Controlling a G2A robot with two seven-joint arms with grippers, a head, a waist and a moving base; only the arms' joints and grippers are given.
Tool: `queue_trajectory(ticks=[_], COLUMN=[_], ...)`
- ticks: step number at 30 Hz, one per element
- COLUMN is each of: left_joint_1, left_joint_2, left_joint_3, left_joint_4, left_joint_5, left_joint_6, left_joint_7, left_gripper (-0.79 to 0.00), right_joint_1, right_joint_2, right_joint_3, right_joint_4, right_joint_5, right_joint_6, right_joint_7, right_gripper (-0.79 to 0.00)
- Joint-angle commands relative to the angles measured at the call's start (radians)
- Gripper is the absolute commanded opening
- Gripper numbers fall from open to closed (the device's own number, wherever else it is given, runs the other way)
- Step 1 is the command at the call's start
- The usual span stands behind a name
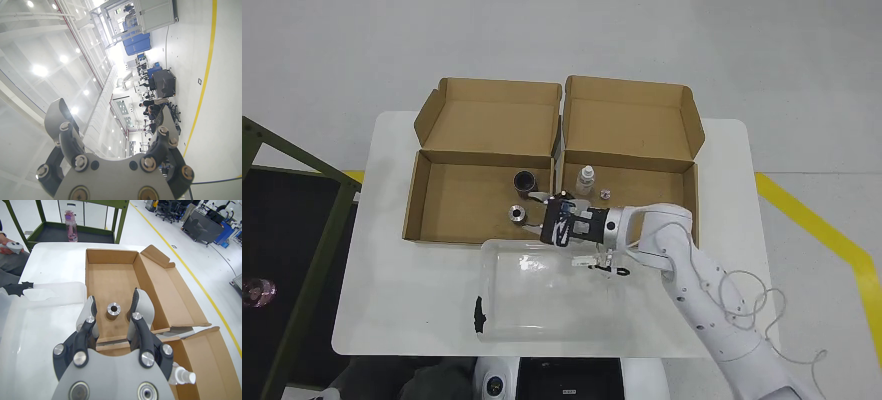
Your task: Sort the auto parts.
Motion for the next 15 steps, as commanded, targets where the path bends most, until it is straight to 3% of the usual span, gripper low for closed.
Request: queue_trajectory(ticks=[1, 15], left_joint_1=[0.0, 0.0], left_joint_2=[0.0, 0.0], left_joint_3=[0.0, 0.0], left_joint_4=[0.0, 0.0], left_joint_5=[0.0, 0.0], left_joint_6=[0.0, 0.0], left_joint_7=[0.0, 0.0], left_gripper=[0.0, 0.0], right_joint_1=[-0.035, -0.3], right_joint_2=[0.009, 0.068], right_joint_3=[0.029, 0.253], right_joint_4=[-0.032, -0.214], right_joint_5=[-0.015, -0.119], right_joint_6=[0.008, 0.062], right_joint_7=[-0.012, -0.132], right_gripper=[-0.425, -0.348])
